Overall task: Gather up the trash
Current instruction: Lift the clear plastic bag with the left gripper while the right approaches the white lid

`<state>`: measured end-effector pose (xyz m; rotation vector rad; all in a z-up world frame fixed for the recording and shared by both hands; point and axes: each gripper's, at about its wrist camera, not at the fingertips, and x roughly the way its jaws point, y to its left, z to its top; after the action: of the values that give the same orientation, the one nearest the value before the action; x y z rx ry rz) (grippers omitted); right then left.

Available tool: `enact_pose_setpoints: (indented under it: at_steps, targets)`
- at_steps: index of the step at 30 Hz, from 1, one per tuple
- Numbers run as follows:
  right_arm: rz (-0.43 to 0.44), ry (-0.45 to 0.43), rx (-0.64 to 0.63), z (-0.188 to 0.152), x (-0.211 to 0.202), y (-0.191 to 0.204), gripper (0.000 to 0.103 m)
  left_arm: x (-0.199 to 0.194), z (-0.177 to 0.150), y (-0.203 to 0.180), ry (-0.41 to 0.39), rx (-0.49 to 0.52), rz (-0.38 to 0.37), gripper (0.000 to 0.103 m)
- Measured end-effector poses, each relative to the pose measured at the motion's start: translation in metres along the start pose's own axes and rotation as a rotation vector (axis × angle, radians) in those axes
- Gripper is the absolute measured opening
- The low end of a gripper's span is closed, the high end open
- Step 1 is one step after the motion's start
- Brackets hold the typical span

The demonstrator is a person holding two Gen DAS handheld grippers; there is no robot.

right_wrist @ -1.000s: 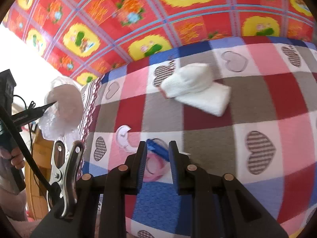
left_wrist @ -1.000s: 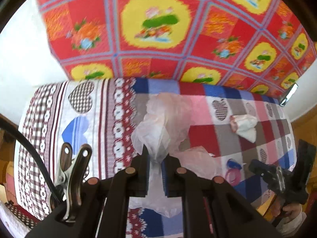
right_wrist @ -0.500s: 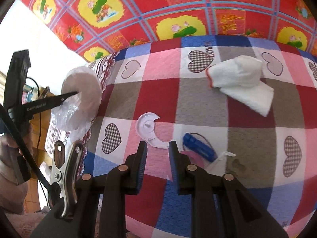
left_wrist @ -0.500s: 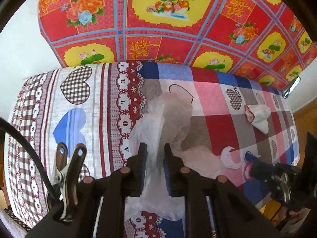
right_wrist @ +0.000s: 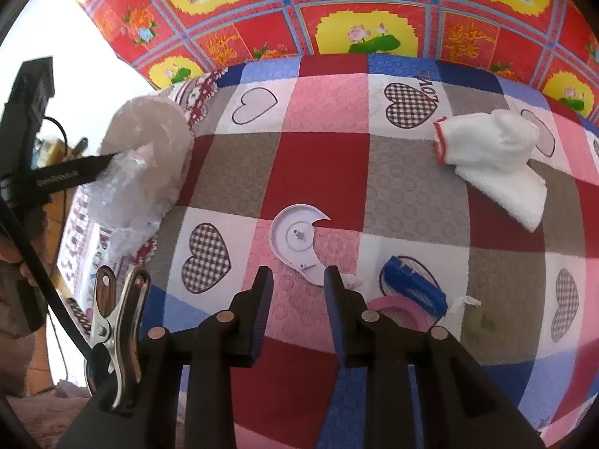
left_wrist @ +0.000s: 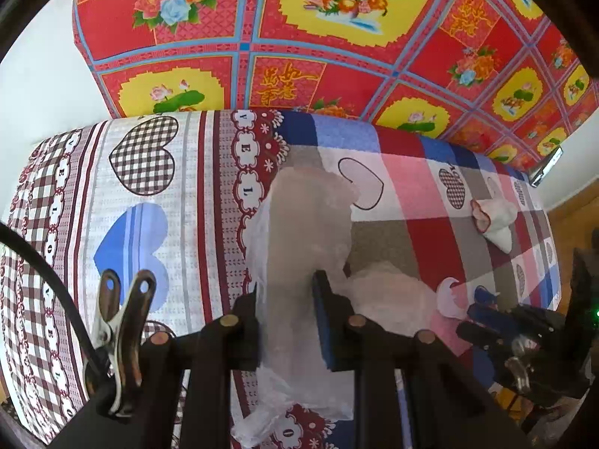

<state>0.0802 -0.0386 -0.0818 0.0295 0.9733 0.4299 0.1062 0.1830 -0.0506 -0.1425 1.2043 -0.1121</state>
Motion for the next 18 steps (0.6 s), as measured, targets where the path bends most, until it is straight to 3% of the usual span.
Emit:
enact_pose_setpoints:
  at_steps: [11, 18]
  targets:
    - [-0.090, 0.029, -0.094, 0.008, 0.014, 0.015, 0.030, 0.001, 0.001, 0.009, -0.008, -0.011, -0.052, 0.022]
    - [-0.095, 0.060, -0.174, 0.008, 0.018, 0.026, 0.034, -0.001, -0.002, 0.012, -0.025, 0.011, -0.061, 0.023]
